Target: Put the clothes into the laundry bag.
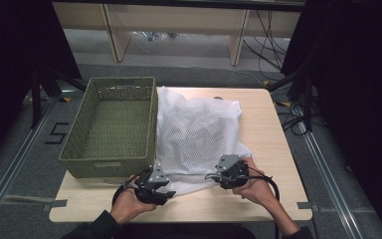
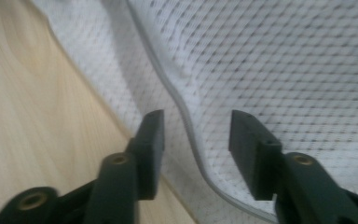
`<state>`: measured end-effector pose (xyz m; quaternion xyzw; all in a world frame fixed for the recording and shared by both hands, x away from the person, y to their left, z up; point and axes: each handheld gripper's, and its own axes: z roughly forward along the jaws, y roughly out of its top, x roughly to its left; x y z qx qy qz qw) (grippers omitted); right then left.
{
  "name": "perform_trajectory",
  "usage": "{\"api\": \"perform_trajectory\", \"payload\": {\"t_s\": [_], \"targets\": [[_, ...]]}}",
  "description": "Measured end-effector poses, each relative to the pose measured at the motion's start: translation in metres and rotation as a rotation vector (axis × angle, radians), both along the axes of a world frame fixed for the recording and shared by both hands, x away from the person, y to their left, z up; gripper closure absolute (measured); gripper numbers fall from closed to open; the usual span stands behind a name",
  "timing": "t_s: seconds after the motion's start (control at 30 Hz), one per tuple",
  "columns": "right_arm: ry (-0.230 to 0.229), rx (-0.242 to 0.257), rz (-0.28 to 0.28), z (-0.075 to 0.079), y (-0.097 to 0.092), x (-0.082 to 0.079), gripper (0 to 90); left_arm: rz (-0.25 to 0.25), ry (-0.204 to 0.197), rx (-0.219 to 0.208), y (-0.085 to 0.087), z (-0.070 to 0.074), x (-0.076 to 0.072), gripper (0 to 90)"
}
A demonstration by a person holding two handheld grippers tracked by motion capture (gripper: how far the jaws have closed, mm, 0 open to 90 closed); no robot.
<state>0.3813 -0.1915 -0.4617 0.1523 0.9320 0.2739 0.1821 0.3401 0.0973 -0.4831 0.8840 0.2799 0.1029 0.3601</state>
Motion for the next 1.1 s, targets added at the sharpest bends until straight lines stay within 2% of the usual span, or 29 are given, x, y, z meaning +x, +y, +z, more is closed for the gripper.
{"api": "perform_trajectory", "payload": {"t_s": [0.13, 0.17, 0.2, 0.27, 0.33, 0.37, 0.43, 0.47, 0.5, 0.53, 0.57, 0.6, 0.63, 0.7, 0.9, 0.93, 1.07, 1.1], "targets": [[-0.034, 0.104, -0.073, 0.012, -0.013, -0.003, 45.7, 0.024, -0.013, -0.015, 0.004, 0.003, -0.002, 45.0], [-0.030, 0.118, -0.085, 0.014, -0.016, -0.003, 45.2, 0.026, -0.009, -0.025, 0.004, 0.004, -0.003, 43.9], [-0.022, 0.149, -0.129, 0.015, -0.020, -0.003, 44.0, 0.024, -0.024, -0.017, 0.005, 0.005, -0.004, 42.2], [-0.021, 0.201, -0.194, 0.018, -0.030, 0.000, 41.0, 0.039, -0.024, -0.034, 0.006, 0.006, -0.005, 38.6], [-0.013, 0.232, -0.241, 0.019, -0.038, 0.003, 39.8, 0.050, -0.030, -0.057, 0.007, 0.008, -0.007, 35.9], [-0.004, 0.250, -0.262, 0.020, -0.042, 0.004, 39.0, 0.051, -0.030, -0.081, 0.007, 0.008, -0.007, 34.2], [0.000, 0.276, -0.295, 0.019, -0.049, 0.005, 37.4, 0.068, -0.039, -0.078, 0.010, 0.009, -0.008, 30.8], [0.007, 0.281, -0.305, 0.019, -0.051, 0.005, 36.8, 0.064, -0.035, -0.107, 0.009, 0.009, -0.009, 30.2], [0.023, 0.288, -0.311, 0.019, -0.053, 0.004, 36.3, 0.074, -0.039, -0.100, 0.011, 0.009, -0.009, 29.6], [0.021, 0.296, -0.329, 0.018, -0.056, 0.003, 35.9, 0.075, -0.037, -0.115, 0.012, 0.009, -0.009, 28.3], [0.008, 0.299, -0.333, 0.017, -0.058, 0.003, 35.5, 0.077, -0.043, -0.100, 0.013, 0.010, -0.010, 27.6], [0.027, 0.309, -0.352, 0.017, -0.059, 0.001, 35.2, 0.059, -0.038, -0.124, 0.014, 0.009, -0.011, 25.6], [0.014, 0.306, -0.330, 0.016, -0.061, 0.002, 35.1, 0.064, -0.043, -0.108, 0.016, 0.009, -0.011, 24.4], [0.014, 0.309, -0.365, 0.015, -0.064, -0.001, 34.8, 0.068, -0.044, -0.120, 0.018, 0.008, -0.012, 24.1], [0.026, 0.313, -0.395, 0.011, -0.070, -0.006, 34.2, 0.089, -0.049, -0.115, 0.025, 0.009, -0.016, 23.1], [0.021, 0.312, -0.391, 0.010, -0.071, -0.007, 34.1, 0.095, -0.043, -0.126, 0.025, 0.009, -0.017, 22.7], [0.025, 0.321, -0.407, 0.010, -0.074, -0.014, 33.9, 0.108, -0.055, -0.114, 0.028, 0.008, -0.019, 20.0], [0.012, 0.315, -0.394, 0.010, -0.075, -0.013, 33.8, 0.110, -0.055, -0.118, 0.029, 0.007, -0.020, 19.6]]}}
